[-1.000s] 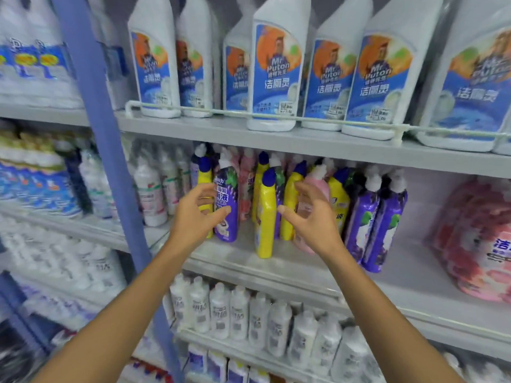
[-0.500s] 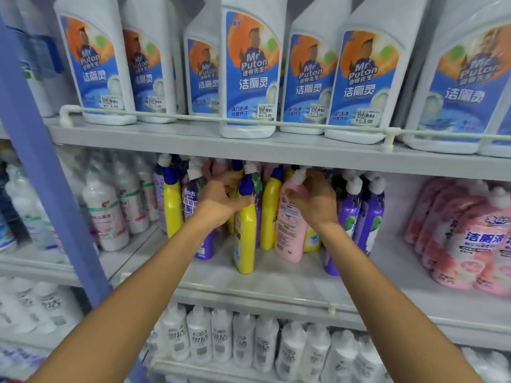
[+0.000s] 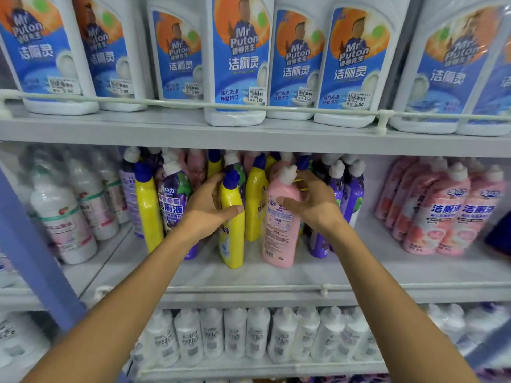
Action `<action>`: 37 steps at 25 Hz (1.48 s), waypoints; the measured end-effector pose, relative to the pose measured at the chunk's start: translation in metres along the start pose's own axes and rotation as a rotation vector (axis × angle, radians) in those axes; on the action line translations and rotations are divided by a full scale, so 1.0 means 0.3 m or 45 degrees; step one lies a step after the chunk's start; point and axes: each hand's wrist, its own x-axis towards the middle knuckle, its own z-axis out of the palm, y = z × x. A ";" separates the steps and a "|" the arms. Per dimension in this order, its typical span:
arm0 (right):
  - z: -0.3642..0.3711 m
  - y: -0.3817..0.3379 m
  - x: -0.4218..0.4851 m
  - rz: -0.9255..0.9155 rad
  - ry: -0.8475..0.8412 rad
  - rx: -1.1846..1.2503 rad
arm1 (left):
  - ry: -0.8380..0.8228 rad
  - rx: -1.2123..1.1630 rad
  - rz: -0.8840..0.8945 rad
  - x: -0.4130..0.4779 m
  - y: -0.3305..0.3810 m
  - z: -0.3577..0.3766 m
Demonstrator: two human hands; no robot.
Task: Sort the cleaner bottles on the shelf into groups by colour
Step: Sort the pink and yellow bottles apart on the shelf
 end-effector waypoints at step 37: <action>-0.244 0.162 -0.087 -0.044 -0.239 0.509 | 0.046 -0.072 -0.102 -0.060 0.105 0.313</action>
